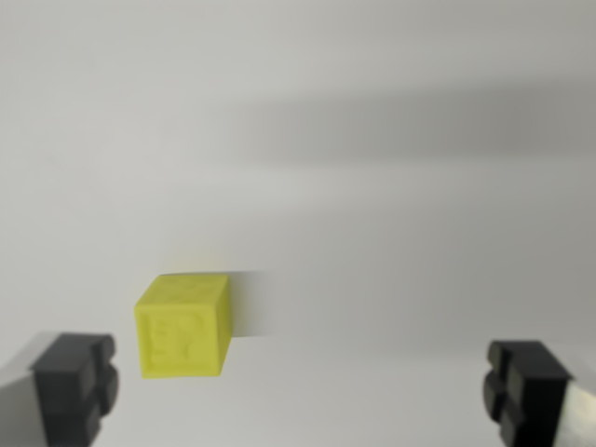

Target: Pick yellow cube

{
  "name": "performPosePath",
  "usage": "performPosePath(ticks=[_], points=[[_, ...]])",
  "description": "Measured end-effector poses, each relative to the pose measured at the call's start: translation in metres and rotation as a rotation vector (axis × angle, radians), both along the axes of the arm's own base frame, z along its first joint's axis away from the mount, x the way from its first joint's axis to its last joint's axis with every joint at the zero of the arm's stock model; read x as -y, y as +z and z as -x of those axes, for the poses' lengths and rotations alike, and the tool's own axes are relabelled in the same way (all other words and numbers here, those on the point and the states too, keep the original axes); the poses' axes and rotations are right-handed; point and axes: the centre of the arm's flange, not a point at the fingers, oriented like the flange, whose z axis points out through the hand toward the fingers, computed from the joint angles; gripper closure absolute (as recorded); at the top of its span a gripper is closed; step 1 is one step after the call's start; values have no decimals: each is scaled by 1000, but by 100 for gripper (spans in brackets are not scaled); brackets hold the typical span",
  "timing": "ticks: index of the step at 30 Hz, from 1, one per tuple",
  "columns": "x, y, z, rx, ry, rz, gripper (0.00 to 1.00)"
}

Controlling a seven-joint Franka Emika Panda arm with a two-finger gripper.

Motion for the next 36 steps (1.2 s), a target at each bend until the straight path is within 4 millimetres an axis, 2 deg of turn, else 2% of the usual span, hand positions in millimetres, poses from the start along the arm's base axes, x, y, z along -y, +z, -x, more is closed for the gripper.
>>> performPosePath(ticks=[36], points=[[-47,-89,43,-17,26,-1,0]])
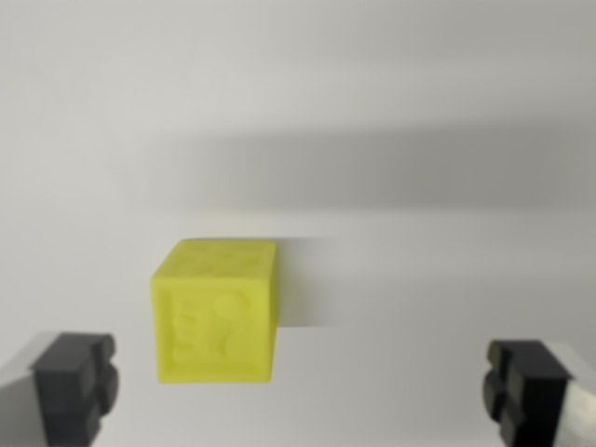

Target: Pick yellow cube

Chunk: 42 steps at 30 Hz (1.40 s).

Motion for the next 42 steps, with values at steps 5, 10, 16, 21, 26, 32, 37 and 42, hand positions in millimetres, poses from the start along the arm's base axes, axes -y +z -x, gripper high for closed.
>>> performPosePath(ticks=[5,10,16,21,26,32,37,42], points=[[-7,-13,6,-3,4,0,0],[-13,-25,12,-6,7,-1,0],[-21,-40,20,-8,12,-1,0],[-28,-53,26,-11,15,-1,0],[-34,-65,32,-13,19,-2,0],[-42,-80,39,-16,23,-2,0],[-46,-85,42,-17,25,-2,0],[-46,-91,42,-18,24,-2,0]])
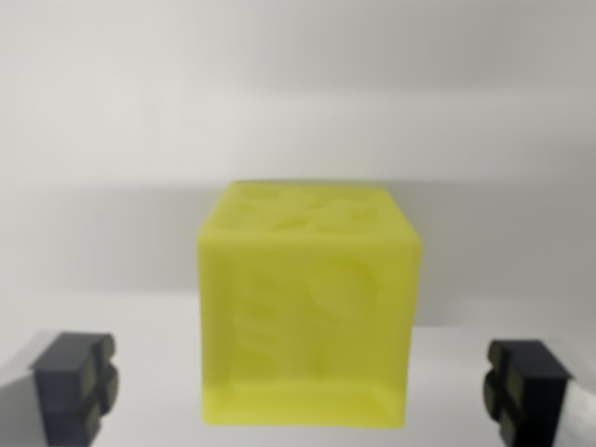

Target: Pick yellow cube

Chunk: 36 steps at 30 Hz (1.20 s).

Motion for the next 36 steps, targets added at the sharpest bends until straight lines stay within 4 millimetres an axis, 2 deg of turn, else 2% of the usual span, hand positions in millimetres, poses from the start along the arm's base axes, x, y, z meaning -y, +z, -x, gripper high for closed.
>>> performPosePath(ticks=[16,20,21,26,36], points=[[0,-39,0,-1,1,0,0],[0,-43,0,-1,2,0,0],[0,-43,0,-1,2,0,100],[0,-39,0,-1,1,-1,100],[0,-14,0,-1,1,-1,100]])
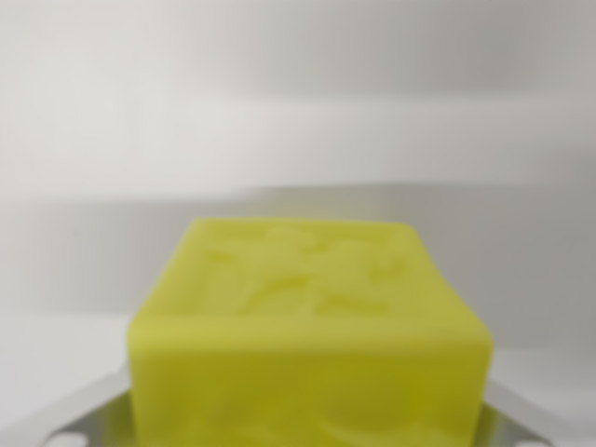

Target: Pick yellow cube

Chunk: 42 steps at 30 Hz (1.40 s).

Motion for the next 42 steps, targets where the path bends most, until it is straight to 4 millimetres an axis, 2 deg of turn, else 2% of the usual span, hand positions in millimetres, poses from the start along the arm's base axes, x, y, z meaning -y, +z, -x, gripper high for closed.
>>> performPosePath(ticks=[42], points=[[0,105,0,-1,0,0,100]])
